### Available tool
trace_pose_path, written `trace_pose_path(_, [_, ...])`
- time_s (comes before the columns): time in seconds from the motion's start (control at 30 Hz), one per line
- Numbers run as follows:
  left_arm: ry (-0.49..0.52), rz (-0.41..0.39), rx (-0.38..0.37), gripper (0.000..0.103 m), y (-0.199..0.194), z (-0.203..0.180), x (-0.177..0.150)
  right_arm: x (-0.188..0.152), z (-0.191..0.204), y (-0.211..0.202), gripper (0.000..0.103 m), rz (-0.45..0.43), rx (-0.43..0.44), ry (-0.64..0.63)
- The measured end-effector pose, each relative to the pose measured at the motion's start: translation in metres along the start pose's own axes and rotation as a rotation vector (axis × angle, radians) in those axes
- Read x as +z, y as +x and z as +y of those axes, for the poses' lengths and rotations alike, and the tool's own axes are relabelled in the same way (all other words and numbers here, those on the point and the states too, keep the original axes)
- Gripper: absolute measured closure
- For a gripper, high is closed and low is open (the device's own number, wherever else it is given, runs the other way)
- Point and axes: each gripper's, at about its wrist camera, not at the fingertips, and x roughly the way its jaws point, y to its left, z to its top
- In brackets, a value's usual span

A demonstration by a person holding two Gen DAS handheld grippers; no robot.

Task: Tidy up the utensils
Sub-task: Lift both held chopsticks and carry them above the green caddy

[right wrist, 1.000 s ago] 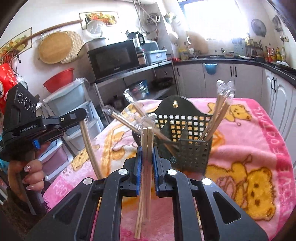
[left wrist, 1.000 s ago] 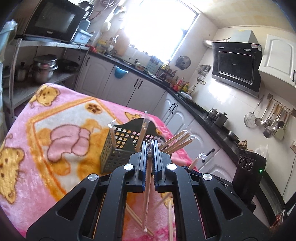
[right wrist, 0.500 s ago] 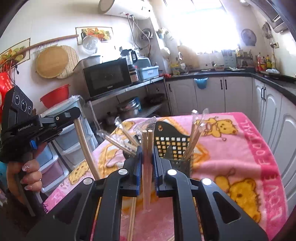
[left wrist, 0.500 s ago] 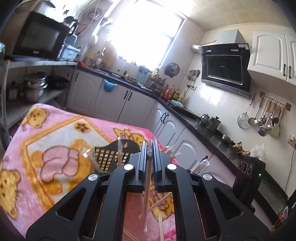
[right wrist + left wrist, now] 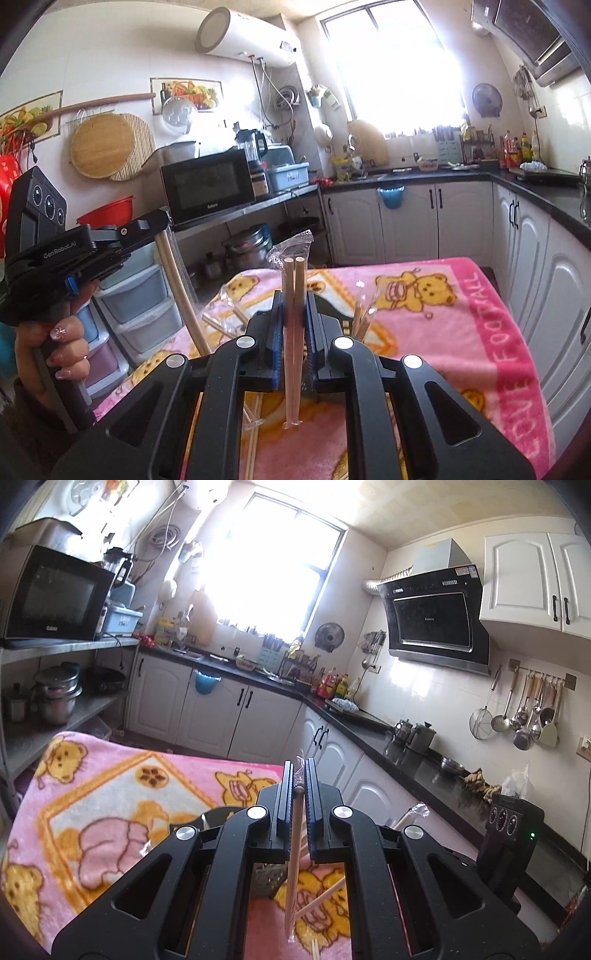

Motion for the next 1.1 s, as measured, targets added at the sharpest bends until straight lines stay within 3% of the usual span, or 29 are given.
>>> trace_pose_path(0.5, [0.043, -0.067, 0.050, 0.100, 0.014, -0.008, 0.023, 0.033, 0.005, 0.000, 0.092, -0.098, -0.009, -0.062])
trace_pose_path(0.87, [0.021, -0.066, 0.066, 0.100, 0.035, 0.000, 0.031, 0.060, 0.010, 0.013, 0.092, -0.165, -0.004, -0.090])
trace_pose_path(1.1, [0.049, -0.134, 0.120, 0.100, 0.042, 0.001, 0.037, 0.072, 0.003, 0.029, 0.092, -0.182, -0.020, -0.070])
